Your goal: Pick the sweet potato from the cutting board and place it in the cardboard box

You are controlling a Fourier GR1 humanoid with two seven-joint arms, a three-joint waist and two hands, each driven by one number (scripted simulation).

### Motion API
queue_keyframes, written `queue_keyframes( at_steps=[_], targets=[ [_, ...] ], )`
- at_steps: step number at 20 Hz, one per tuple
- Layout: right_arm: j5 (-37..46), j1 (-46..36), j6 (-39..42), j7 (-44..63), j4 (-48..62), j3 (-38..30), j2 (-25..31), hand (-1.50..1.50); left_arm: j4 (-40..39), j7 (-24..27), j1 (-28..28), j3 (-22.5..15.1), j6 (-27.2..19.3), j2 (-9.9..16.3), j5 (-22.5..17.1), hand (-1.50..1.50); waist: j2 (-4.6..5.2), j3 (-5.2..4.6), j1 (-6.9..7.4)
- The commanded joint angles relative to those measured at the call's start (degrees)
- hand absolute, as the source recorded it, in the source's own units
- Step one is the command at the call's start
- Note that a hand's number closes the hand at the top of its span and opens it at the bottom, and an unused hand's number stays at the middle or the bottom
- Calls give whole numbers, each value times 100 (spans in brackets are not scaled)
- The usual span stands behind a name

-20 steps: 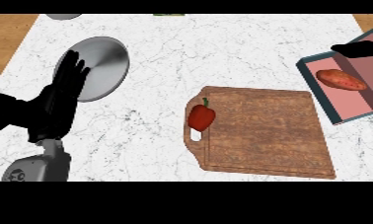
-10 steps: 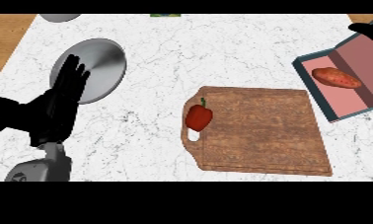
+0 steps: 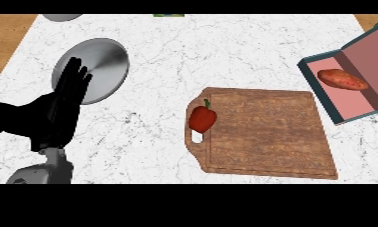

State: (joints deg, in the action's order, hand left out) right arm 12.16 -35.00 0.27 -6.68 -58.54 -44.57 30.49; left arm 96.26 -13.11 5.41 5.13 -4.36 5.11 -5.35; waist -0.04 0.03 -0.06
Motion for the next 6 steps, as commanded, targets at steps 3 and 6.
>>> queue_keyframes(
  at_steps=[3, 6],
  targets=[
    [-594, 845, 234, -907, 185, -267, 83, -150, 110, -41, -33, 184, 145, 173, -154, 0, 1, 0, 1],
    [-849, 559, 283, -597, 450, -148, 600, -150, -259, 183, 26, -72, -3, -117, 63, 0, 6, -2, 15]
  ],
)
